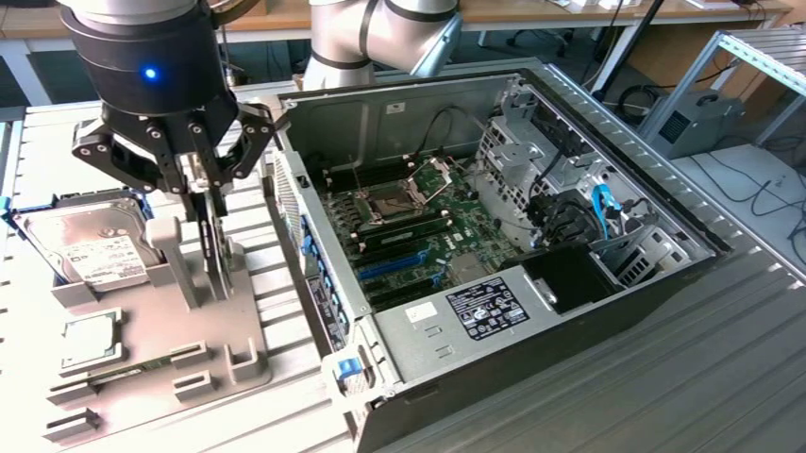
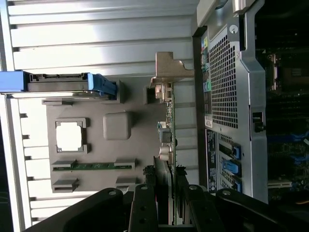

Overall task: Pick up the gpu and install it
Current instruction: 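Pick up the gpu and move the gpu toward the slot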

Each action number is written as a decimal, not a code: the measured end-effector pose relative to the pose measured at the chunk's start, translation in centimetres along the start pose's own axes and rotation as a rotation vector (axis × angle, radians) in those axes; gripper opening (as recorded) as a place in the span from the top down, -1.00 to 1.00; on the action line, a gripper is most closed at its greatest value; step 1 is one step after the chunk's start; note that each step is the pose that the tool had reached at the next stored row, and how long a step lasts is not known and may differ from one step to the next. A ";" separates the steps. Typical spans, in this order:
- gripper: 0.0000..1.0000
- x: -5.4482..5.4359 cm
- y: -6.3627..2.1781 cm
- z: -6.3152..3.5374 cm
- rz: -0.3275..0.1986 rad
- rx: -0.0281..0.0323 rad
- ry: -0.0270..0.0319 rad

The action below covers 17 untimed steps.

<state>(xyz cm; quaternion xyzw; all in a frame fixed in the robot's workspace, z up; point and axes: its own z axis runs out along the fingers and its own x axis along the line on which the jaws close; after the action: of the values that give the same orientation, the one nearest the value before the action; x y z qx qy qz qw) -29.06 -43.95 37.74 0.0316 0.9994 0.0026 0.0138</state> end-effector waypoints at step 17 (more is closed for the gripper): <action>0.46 0.0 0.01 -1.36 0.000 0.0000 0.0000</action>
<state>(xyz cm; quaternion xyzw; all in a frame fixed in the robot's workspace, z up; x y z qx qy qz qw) -29.06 -43.95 39.10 0.0316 0.9994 0.0026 0.0138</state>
